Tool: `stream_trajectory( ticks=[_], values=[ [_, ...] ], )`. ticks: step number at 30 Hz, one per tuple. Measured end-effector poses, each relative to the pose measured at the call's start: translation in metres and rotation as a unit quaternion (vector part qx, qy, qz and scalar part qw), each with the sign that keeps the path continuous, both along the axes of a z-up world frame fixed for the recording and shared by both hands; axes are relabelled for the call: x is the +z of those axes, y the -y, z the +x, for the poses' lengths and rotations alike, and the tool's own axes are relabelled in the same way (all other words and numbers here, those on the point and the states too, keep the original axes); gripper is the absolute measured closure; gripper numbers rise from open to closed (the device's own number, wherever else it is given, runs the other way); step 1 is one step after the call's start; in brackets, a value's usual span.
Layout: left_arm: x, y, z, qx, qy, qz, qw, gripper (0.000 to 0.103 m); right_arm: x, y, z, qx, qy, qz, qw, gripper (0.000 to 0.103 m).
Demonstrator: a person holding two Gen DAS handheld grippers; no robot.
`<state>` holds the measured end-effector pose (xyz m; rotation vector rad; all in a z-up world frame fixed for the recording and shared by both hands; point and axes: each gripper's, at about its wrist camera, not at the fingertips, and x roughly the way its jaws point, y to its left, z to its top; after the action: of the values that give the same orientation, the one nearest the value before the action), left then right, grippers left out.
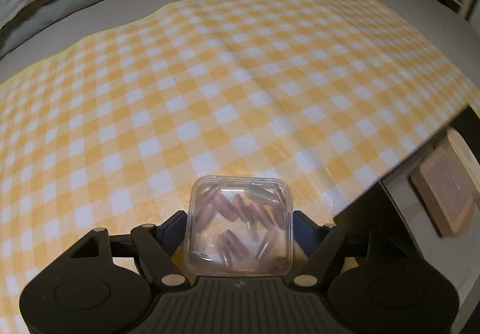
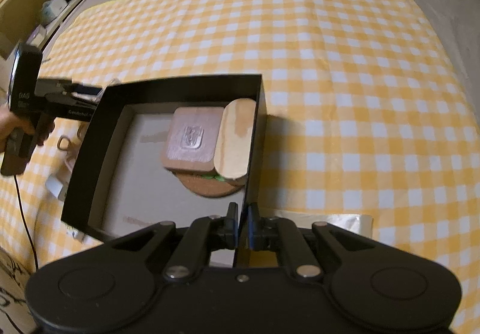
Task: Organize rigid objects
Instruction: 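Move the left gripper to the clear capsule case and grasp it, then carry the clear capsule case into the black box and open the left gripper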
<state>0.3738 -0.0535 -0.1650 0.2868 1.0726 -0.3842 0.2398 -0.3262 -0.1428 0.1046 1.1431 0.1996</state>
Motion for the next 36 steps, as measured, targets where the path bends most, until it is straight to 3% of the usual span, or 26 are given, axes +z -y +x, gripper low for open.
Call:
stream_trajectory(
  ticks=[5,10,17,24,29,36],
  values=[
    [0.003,-0.002,-0.003,0.034,0.004,0.006,0.9994,0.028,0.015,0.01,0.014,-0.023,0.014,0.006,1.0,0.097],
    [0.018,-0.009,-0.01,0.06,0.018,-0.011,0.998,0.028,0.019,0.011,0.029,-0.032,0.014,0.002,0.999,0.097],
    [0.06,-0.014,-0.031,0.079,0.047,-0.076,0.9929,0.028,0.018,0.003,0.052,-0.033,0.016,-0.01,0.999,0.098],
    [0.099,0.017,-0.064,0.008,0.057,-0.138,0.9888,0.028,0.017,-0.007,0.072,-0.034,0.013,-0.013,0.999,0.098],
    [0.099,0.048,-0.091,-0.015,0.015,-0.171,0.985,0.028,0.018,-0.006,0.07,-0.034,0.013,-0.013,0.999,0.098],
    [0.066,0.085,-0.114,0.023,-0.074,-0.198,0.9772,0.028,0.019,-0.005,0.068,-0.034,0.013,-0.014,0.999,0.098]
  ],
)
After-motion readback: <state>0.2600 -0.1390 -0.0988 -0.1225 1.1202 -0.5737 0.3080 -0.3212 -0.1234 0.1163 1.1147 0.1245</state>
